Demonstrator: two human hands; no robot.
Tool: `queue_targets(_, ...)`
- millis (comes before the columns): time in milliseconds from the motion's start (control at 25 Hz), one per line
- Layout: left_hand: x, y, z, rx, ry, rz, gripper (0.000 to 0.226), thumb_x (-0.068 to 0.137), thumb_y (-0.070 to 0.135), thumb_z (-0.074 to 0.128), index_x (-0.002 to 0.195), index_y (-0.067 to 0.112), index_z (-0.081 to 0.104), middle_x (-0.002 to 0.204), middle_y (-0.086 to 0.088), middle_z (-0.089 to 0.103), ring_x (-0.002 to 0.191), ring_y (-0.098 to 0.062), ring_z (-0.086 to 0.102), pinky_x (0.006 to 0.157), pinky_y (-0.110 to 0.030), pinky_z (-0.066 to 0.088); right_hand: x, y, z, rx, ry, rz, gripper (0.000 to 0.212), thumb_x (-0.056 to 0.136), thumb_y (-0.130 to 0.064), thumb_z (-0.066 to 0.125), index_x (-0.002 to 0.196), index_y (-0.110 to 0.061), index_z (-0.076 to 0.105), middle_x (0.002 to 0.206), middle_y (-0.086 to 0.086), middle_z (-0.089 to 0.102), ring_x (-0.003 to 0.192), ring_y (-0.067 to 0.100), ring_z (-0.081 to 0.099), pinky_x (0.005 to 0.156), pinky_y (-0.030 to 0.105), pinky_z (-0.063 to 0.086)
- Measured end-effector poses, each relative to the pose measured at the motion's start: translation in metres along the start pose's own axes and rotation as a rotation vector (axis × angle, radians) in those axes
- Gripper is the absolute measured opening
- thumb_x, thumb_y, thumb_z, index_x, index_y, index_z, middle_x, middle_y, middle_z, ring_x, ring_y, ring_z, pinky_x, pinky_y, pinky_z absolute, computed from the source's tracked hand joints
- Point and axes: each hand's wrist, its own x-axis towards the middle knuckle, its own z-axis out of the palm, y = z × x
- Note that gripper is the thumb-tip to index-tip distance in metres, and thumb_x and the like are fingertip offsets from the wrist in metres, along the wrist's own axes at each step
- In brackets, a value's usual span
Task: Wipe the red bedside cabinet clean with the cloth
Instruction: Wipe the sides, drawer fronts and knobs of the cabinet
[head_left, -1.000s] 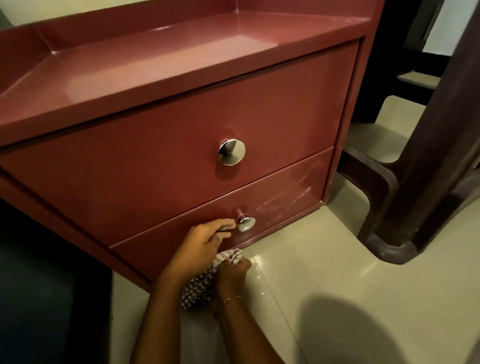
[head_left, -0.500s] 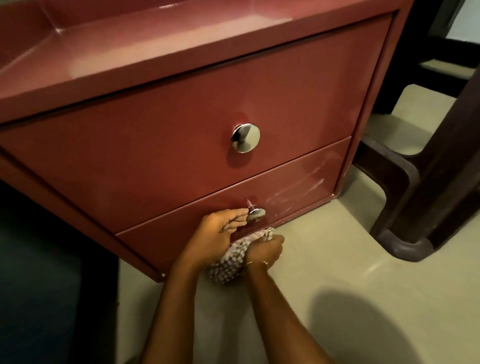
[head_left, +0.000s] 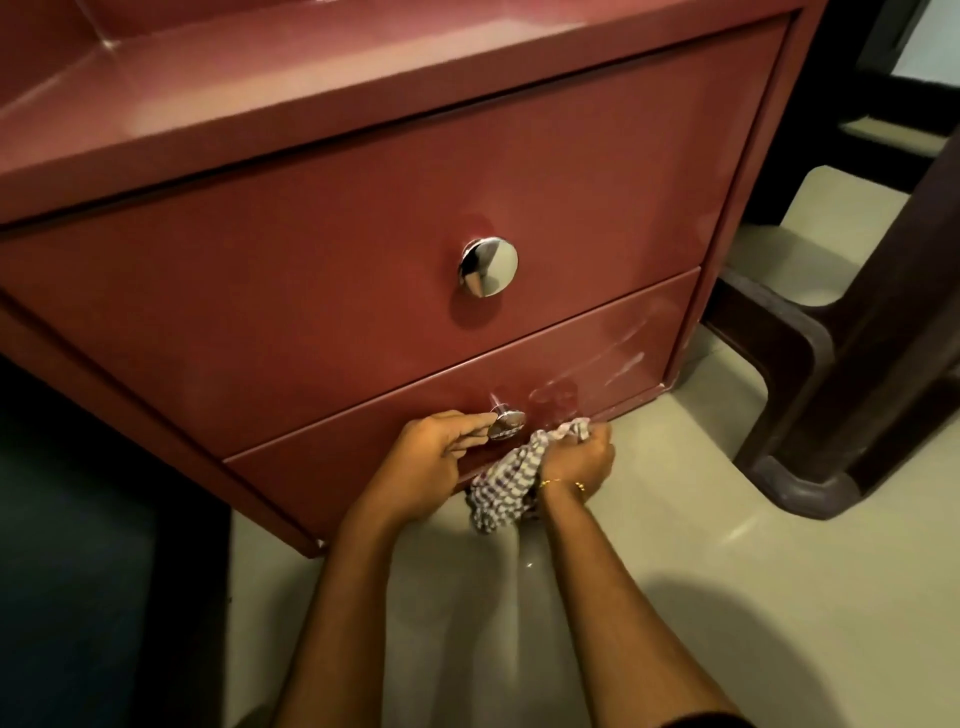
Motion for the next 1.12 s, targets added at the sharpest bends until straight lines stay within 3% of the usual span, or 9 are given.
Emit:
queue_targets(120, 0.002, 0.006, 0.003, 0.028, 0.048, -0.002, 0.064, 0.073, -0.031, 0.029, 0.123, -0.001, 0.056, 0.111, -0.007, 0.062, 0.102, -0.006, 0.057, 0.076, 0.006, 0.04, -0.007, 0.001, -0.009, 0.131, -0.004, -0.069, 0.02, 0.089, -0.001, 0.051, 0.107, 0.006, 0.055, 0.108, 0.027, 0.06, 0.102, 0.036, 0.058, 0.083, 0.032, 0.041)
queue_targets(320, -0.005, 0.016, 0.006, 0.025, 0.088, 0.067, 0.044, 0.074, -0.01, 0.052, 0.106, 0.015, 0.069, 0.092, 0.01, 0.071, 0.084, 0.009, 0.063, 0.082, -0.009, 0.05, -0.093, -0.01, -0.009, 0.228, -0.184, -0.473, 0.039, 0.086, -0.021, 0.041, 0.105, 0.008, 0.057, 0.1, 0.007, 0.045, 0.088, 0.013, 0.049, 0.082, -0.004, 0.033)
queue_targets(520, -0.006, 0.02, 0.005, 0.103, 0.102, 0.094, 0.042, 0.078, -0.012, 0.052, 0.107, 0.013, 0.068, 0.094, 0.008, 0.068, 0.072, 0.027, 0.055, 0.072, 0.004, 0.042, -0.087, -0.011, -0.001, 0.221, -0.187, -0.518, 0.035, 0.084, -0.018, 0.04, 0.099, 0.008, 0.057, 0.097, 0.007, 0.044, 0.083, 0.006, 0.044, 0.08, -0.005, 0.033)
queue_targets(600, -0.005, 0.023, 0.005, 0.114, 0.112, 0.07, 0.041, 0.078, -0.013, 0.051, 0.108, 0.009, 0.068, 0.09, 0.005, 0.067, 0.07, 0.021, 0.057, 0.07, 0.003, 0.042, -0.08, -0.006, 0.0, 0.251, -0.16, -0.394, 0.02, 0.087, -0.019, 0.043, 0.094, -0.005, 0.056, 0.096, 0.011, 0.05, 0.087, 0.009, 0.048, 0.082, -0.001, 0.038)
queue_targets(680, -0.005, 0.025, 0.007, 0.101, 0.115, 0.02, 0.047, 0.076, -0.019, 0.045, 0.11, 0.007, 0.066, 0.088, 0.0, 0.064, 0.077, 0.006, 0.061, 0.068, -0.001, 0.044, -0.066, -0.006, -0.002, 0.192, -0.167, -0.138, 0.011, 0.093, -0.015, 0.046, 0.086, -0.022, 0.05, 0.099, 0.015, 0.058, 0.096, 0.028, 0.058, 0.09, 0.025, 0.05)
queue_targets(760, -0.006, 0.024, 0.008, 0.084, 0.113, -0.001, 0.053, 0.075, -0.023, 0.039, 0.11, 0.007, 0.064, 0.087, -0.002, 0.062, 0.077, 0.004, 0.063, 0.068, -0.003, 0.045, -0.054, -0.008, -0.006, 0.209, -0.151, -0.102, 0.008, 0.094, -0.012, 0.049, 0.09, -0.018, 0.053, 0.101, 0.017, 0.059, 0.097, 0.029, 0.059, 0.092, 0.035, 0.05)
queue_targets(880, -0.004, 0.024, 0.006, 0.104, 0.124, 0.016, 0.047, 0.076, -0.021, 0.042, 0.108, 0.004, 0.066, 0.086, -0.001, 0.065, 0.072, 0.009, 0.062, 0.074, -0.012, 0.05, -0.064, -0.017, -0.009, 0.26, -0.044, -0.38, 0.023, 0.089, -0.013, 0.053, 0.103, 0.003, 0.06, 0.1, 0.009, 0.049, 0.081, 0.004, 0.051, 0.086, 0.002, 0.042)
queue_targets(1000, -0.003, 0.026, 0.008, 0.141, 0.142, 0.024, 0.047, 0.076, -0.019, 0.04, 0.109, 0.004, 0.066, 0.093, -0.007, 0.068, 0.09, -0.017, 0.065, 0.085, -0.029, 0.051, -0.066, -0.007, -0.006, 0.157, -0.11, -0.391, 0.017, 0.086, 0.002, 0.055, 0.098, 0.01, 0.062, 0.095, 0.019, 0.053, 0.086, 0.018, 0.054, 0.082, 0.007, 0.043)
queue_targets(1120, -0.004, 0.028, 0.004, 0.205, 0.1, 0.054, 0.051, 0.07, 0.004, 0.036, 0.107, 0.016, 0.069, 0.104, -0.005, 0.073, 0.1, -0.021, 0.067, 0.091, -0.033, 0.053, -0.054, -0.019, -0.013, 0.209, -0.044, -0.329, 0.013, 0.082, 0.009, 0.06, 0.095, 0.01, 0.065, 0.094, 0.02, 0.057, 0.085, 0.021, 0.056, 0.072, -0.007, 0.033)
